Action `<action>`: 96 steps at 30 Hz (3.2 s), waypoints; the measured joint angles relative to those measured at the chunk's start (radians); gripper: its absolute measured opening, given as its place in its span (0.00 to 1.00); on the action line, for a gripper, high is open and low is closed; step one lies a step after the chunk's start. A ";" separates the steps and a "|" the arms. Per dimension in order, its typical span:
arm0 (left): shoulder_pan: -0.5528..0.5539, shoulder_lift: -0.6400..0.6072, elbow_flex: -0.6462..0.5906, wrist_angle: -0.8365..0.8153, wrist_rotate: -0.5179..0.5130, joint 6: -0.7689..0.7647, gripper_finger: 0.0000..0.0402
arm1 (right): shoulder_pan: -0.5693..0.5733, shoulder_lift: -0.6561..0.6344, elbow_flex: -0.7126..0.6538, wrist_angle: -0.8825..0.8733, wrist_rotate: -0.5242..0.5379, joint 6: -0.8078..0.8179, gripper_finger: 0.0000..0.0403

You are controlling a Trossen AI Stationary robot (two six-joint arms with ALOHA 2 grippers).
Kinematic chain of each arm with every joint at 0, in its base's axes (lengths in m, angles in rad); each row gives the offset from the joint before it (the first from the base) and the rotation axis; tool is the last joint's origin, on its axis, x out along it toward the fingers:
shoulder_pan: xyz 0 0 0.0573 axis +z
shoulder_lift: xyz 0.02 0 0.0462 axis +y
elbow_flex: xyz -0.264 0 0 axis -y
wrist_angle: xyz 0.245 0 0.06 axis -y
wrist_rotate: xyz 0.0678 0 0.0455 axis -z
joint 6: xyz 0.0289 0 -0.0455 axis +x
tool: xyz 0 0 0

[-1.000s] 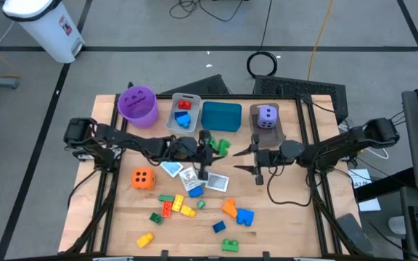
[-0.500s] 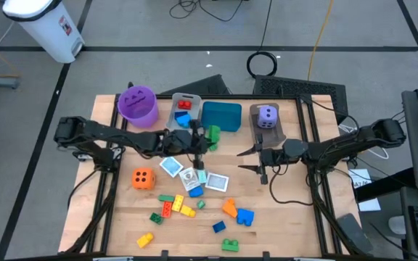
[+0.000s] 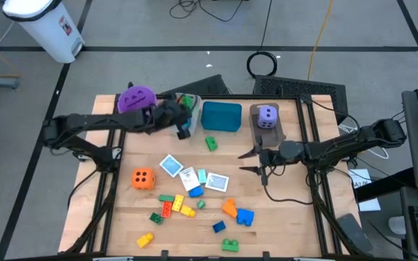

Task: Pick & Place Toys
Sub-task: Put the middle green game piece into the gray bin, then put the white and black deck of cards into the blue bin

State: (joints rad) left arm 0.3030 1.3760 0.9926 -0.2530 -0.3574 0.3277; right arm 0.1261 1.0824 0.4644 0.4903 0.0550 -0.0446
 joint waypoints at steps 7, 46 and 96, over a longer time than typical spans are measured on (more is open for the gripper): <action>0.151 0.075 -0.001 -0.031 0.114 -0.042 0.07 | 0.000 0.000 0.000 -0.057 0.000 0.061 0.41; 0.140 0.128 0.000 -0.005 0.574 -0.078 0.56 | 0.000 0.000 -0.001 -0.077 0.000 0.078 0.41; -0.454 0.028 0.000 0.374 0.483 -0.296 0.56 | 0.000 0.001 -0.246 0.531 0.001 0.067 0.41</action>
State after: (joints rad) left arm -0.1509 1.4037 0.9928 0.1211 0.1259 0.0316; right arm 0.1257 1.0832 0.2188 1.0212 0.0556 0.0223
